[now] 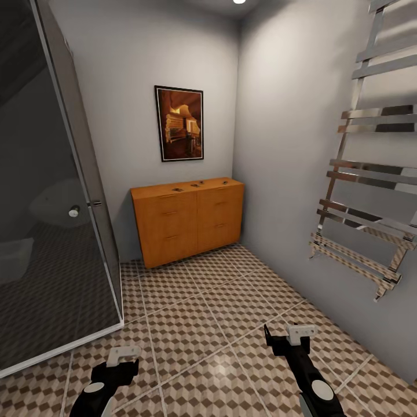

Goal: Take the four mousetraps from the cabinet in the bathroom and place them on the bathroom floor. Make sure all four end up on the same floor surface, and ensure that at least two of them are either under or directly next to the same bathroom sink.

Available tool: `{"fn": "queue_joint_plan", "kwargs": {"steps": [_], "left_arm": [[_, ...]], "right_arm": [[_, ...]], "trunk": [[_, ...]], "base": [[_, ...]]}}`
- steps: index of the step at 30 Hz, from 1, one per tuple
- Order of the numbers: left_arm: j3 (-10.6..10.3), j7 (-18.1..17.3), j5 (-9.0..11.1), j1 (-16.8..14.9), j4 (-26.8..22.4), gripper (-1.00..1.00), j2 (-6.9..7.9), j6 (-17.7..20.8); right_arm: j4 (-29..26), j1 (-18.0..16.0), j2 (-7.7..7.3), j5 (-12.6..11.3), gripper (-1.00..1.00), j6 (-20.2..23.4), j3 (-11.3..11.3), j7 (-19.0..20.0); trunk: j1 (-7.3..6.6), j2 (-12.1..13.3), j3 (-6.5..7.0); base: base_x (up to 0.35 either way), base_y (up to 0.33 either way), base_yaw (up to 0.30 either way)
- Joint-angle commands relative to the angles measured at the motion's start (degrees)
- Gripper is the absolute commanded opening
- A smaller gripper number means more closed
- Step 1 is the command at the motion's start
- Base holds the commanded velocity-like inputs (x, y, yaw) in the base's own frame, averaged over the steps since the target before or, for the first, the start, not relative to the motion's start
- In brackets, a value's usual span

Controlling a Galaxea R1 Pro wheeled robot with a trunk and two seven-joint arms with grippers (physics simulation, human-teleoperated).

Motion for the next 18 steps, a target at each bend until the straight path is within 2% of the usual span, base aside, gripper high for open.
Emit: {"fn": "queue_joint_plan", "kwargs": {"steps": [1,18], "left_arm": [[-0.1,0.4,0.3,0.0,-0.1,1.00,0.04,0.3],[-0.1,0.4,0.3,0.0,0.1,1.00,-0.04,0.3]], "right_arm": [[0.0,0.0,-0.06,0.0,1.00,0.0,0.2,-0.4],[0.0,0.0,-0.07,0.0,1.00,0.0,0.2,-0.4]], "trunk": [[0.00,0.0,-0.06],[0.00,0.0,-0.06]], "base": [[0.000,0.000,0.000],[0.000,0.000,0.000]]}}
